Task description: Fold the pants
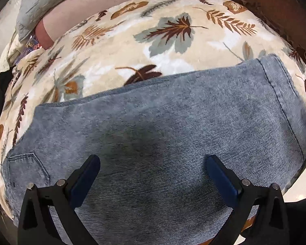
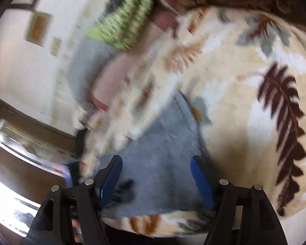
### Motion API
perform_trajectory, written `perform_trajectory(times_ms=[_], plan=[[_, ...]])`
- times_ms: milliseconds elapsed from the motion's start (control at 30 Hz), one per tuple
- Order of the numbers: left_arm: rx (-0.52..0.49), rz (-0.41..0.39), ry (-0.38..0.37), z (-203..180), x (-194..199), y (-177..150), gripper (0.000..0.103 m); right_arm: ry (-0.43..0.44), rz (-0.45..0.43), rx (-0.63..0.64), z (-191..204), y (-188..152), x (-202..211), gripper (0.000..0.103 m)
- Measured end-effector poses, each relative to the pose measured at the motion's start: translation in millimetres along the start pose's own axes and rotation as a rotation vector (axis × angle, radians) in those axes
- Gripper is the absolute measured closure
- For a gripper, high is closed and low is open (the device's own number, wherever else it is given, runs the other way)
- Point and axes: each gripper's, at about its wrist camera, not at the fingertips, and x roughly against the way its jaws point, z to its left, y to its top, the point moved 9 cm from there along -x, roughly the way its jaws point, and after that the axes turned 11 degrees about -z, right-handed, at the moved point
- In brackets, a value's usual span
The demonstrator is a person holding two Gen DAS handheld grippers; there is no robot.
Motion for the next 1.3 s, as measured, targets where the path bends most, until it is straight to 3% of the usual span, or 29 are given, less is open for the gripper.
perform_trajectory(times_ms=[100,167,267,367,500,833,967,1200,1267,1300], plan=[[0.009,-0.029,0.008,4.3,8.4,5.4,0.000,0.054,-0.033,-0.050,1.4,7.6,10.9,0.030],[0.016,-0.037,-0.001,5.7,15.2,6.2,0.000,0.080,-0.117,-0.069,-1.1,20.2,28.7,0.030],[0.022,-0.056,-0.028,3.3,27.5,6.4,0.000,0.084,-0.152,-0.124,-13.7,25.5,40.0,0.030],[0.010,-0.061,-0.058,-4.7,35.6,6.3,0.000,0.068,-0.113,-0.178,-26.0,20.1,34.9,0.030],[0.013,-0.061,-0.087,-15.3,39.9,6.0,0.000,0.071,-0.095,-0.136,-21.6,17.4,34.9,0.030],[0.009,-0.013,-0.055,-17.6,21.3,-4.6,0.000,0.005,-0.004,-0.163,-37.0,-0.2,19.4,0.030],[0.010,0.016,-0.037,-12.4,9.8,-10.3,0.000,0.030,0.017,-0.166,-32.6,-3.8,14.7,0.030],[0.014,0.013,-0.065,-14.4,-2.9,-12.8,0.000,0.011,0.048,-0.139,-26.4,-10.1,4.2,0.029],[0.018,0.007,-0.069,-14.8,-6.6,-11.5,0.000,0.021,0.046,-0.128,-22.3,-10.2,3.5,0.031],[0.014,0.001,-0.068,-15.8,-8.0,-10.1,0.000,0.036,0.048,-0.126,-19.0,-10.3,2.3,0.039]])
